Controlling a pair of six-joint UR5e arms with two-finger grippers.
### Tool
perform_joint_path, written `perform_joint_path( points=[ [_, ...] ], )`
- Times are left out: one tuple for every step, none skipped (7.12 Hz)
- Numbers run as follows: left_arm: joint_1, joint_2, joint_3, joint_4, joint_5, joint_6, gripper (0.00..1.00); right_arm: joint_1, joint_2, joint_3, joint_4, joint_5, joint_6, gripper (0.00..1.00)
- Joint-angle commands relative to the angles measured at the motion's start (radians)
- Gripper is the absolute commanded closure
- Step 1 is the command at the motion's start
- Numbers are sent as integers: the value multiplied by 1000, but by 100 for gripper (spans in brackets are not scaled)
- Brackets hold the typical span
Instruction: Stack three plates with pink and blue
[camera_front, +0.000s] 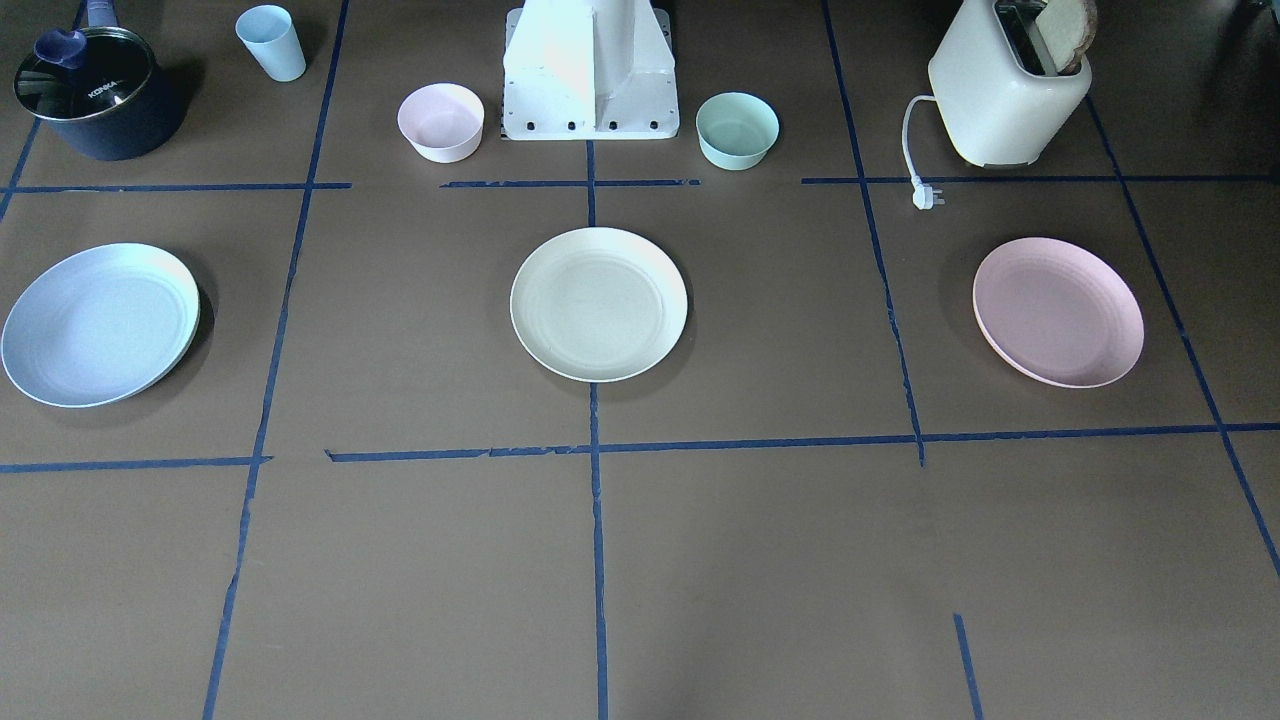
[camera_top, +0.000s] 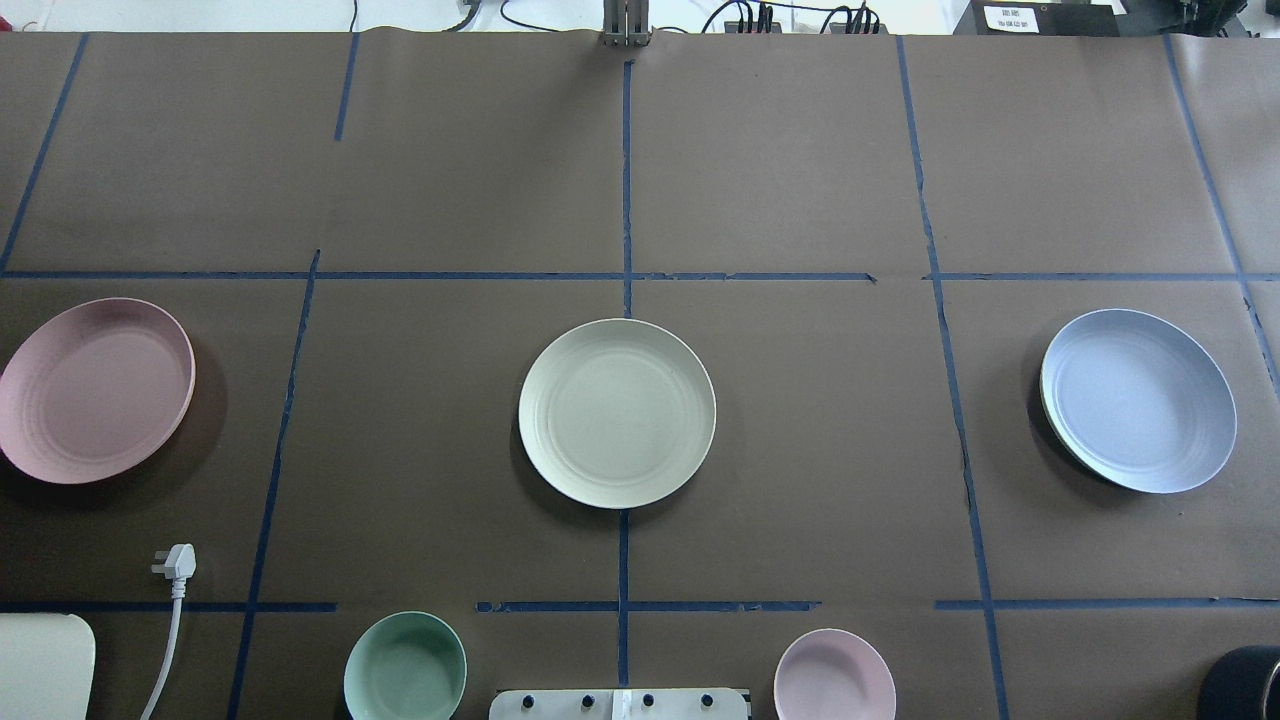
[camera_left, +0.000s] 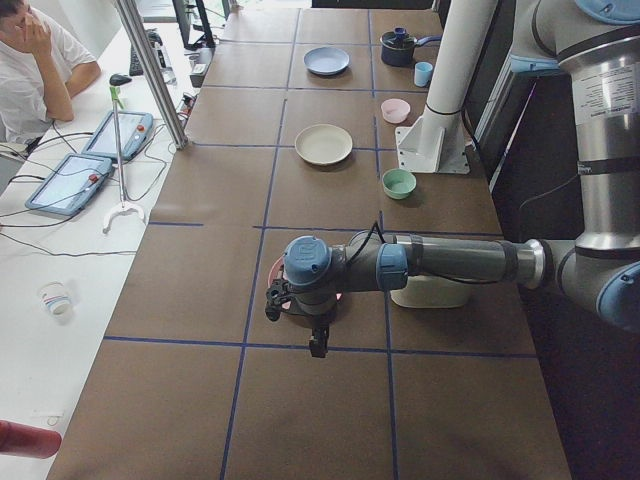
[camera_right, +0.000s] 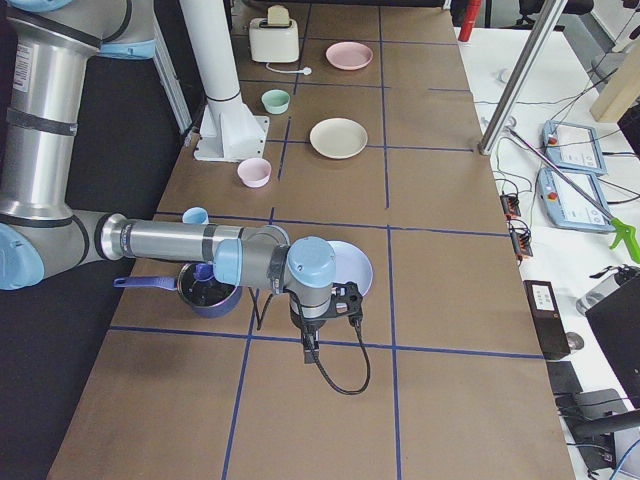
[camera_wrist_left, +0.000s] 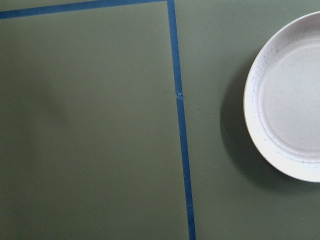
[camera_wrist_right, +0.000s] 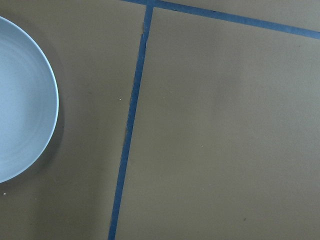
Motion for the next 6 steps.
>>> perform_joint_path(
  points=[
    [2, 0, -2, -1, -3, 2, 0, 0, -2, -1, 0, 24, 0, 0],
    [2, -1, -3, -1, -3, 0, 0, 0, -2, -1, 1, 26, 0, 0],
    [5, -1, -2, -2, 1, 0, 0, 0, -2, -1, 0, 26, 0, 0],
    [17, -6, 0, -4, -2, -8, 0, -2, -2, -1, 1, 26, 0, 0],
    [17, -64, -6, -30, -5, -9, 0, -2, -2, -2, 1, 26, 0, 0],
    [17, -117, 12, -92, 1, -12, 0, -2, -2, -1, 1, 26, 2, 0]
  ],
)
